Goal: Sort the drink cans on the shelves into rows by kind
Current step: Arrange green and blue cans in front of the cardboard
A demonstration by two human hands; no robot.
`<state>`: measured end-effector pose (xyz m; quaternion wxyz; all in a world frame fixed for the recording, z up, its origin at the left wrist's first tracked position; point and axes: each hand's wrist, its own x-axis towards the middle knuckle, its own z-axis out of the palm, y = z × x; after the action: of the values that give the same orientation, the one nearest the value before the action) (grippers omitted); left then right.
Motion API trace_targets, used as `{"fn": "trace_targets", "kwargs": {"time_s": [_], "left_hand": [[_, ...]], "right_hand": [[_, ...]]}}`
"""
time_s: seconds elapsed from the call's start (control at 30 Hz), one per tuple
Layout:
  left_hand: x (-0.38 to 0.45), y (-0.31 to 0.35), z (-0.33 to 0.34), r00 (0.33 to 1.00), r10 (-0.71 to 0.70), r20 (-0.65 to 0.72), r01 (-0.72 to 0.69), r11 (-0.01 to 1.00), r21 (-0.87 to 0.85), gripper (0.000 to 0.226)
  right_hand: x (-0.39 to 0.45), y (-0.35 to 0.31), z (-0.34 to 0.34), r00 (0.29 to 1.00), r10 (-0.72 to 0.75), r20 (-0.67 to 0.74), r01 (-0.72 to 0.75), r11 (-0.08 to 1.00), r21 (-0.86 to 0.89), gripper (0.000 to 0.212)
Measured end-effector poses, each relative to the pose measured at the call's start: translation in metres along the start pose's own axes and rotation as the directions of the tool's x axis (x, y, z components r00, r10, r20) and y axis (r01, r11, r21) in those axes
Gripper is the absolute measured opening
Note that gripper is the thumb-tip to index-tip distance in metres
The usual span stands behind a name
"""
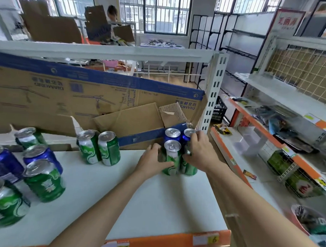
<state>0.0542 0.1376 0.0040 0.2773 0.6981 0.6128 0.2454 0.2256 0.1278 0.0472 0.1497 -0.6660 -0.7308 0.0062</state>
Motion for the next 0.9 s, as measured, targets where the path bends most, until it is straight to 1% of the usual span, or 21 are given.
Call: {"fn": "trace_targets", "kwargs": {"time_s": [0.07, 0.13, 0.2, 0.27, 0.3, 0.37, 0.43, 0.5, 0.57, 0.6, 0.63, 0.67, 0.73, 0.8, 0.9], "left_hand": [[-0.009, -0.014, -0.018, 0.997, 0.047, -0.064, -0.05, 0.998, -0.048, 0.047], [-0.019, -0.029, -0.037, 0.979, 0.094, -0.183, -0.111, 0.99, -0.083, 0.029], [-0.027, -0.046, -0.058, 0.936, 0.09, -0.339, -0.135, 0.984, -0.113, 0.016], [-0.032, -0.065, -0.078, 0.881, 0.041, -0.472, -0.107, 0.987, -0.115, 0.015], [-0.032, -0.077, -0.086, 0.852, 0.01, -0.524, -0.077, 0.991, -0.107, 0.017], [-0.031, -0.101, -0.098, 0.8, -0.064, -0.596, -0.013, 0.992, -0.123, 0.028], [-0.029, -0.119, -0.108, 0.783, -0.16, -0.601, 0.042, 0.978, -0.206, 0.043], [-0.021, -0.132, -0.119, 0.783, -0.263, -0.563, 0.112, 0.951, -0.287, 0.057], [-0.008, -0.143, -0.128, 0.813, -0.363, -0.454, 0.198, 0.907, -0.371, 0.074], [-0.002, -0.148, -0.131, 0.837, -0.389, -0.385, 0.231, 0.889, -0.395, 0.08], [0.003, -0.152, -0.132, 0.859, -0.394, -0.327, 0.252, 0.881, -0.402, 0.082], [0.006, -0.156, -0.132, 0.873, -0.387, -0.296, 0.257, 0.882, -0.394, 0.079], [0.005, -0.16, -0.131, 0.876, -0.364, -0.316, 0.241, 0.898, -0.368, 0.074], [0.001, -0.161, -0.13, 0.871, -0.351, -0.343, 0.232, 0.91, -0.344, 0.072], [-0.01, -0.157, -0.125, 0.881, -0.326, -0.343, 0.222, 0.925, -0.309, 0.069]], "right_hand": [[0.006, -0.023, -0.001, 0.989, -0.131, -0.075, 0.129, 0.991, -0.028, 0.045], [0.011, -0.052, 0.003, 0.975, -0.21, -0.078, 0.215, 0.975, 0.059, 0.039], [0.014, -0.084, 0.01, 0.963, -0.264, -0.059, 0.27, 0.949, 0.163, 0.039], [0.019, -0.113, 0.023, 0.948, -0.315, -0.035, 0.314, 0.921, 0.231, 0.038], [0.023, -0.126, 0.033, 0.947, -0.321, -0.013, 0.312, 0.911, 0.271, 0.04], [0.031, -0.147, 0.051, 0.955, -0.293, 0.051, 0.257, 0.9, 0.353, 0.046], [0.038, -0.165, 0.069, 0.967, -0.234, 0.104, 0.169, 0.888, 0.427, 0.05], [0.048, -0.18, 0.081, 0.978, -0.157, 0.139, 0.074, 0.878, 0.472, 0.053], [0.058, -0.194, 0.088, 0.984, -0.093, 0.151, 0.003, 0.861, 0.508, 0.059], [0.063, -0.199, 0.091, 0.985, -0.073, 0.157, -0.02, 0.852, 0.524, 0.063], [0.067, -0.204, 0.095, 0.985, -0.061, 0.164, -0.037, 0.843, 0.536, 0.064], [0.069, -0.208, 0.099, 0.983, -0.05, 0.177, -0.055, 0.836, 0.546, 0.064], [0.069, -0.212, 0.104, 0.981, -0.041, 0.188, -0.072, 0.828, 0.557, 0.061], [0.066, -0.211, 0.105, 0.984, -0.038, 0.172, -0.064, 0.832, 0.552, 0.058], [0.052, -0.202, 0.101, 0.989, -0.047, 0.143, -0.039, 0.834, 0.55, 0.055]]}}
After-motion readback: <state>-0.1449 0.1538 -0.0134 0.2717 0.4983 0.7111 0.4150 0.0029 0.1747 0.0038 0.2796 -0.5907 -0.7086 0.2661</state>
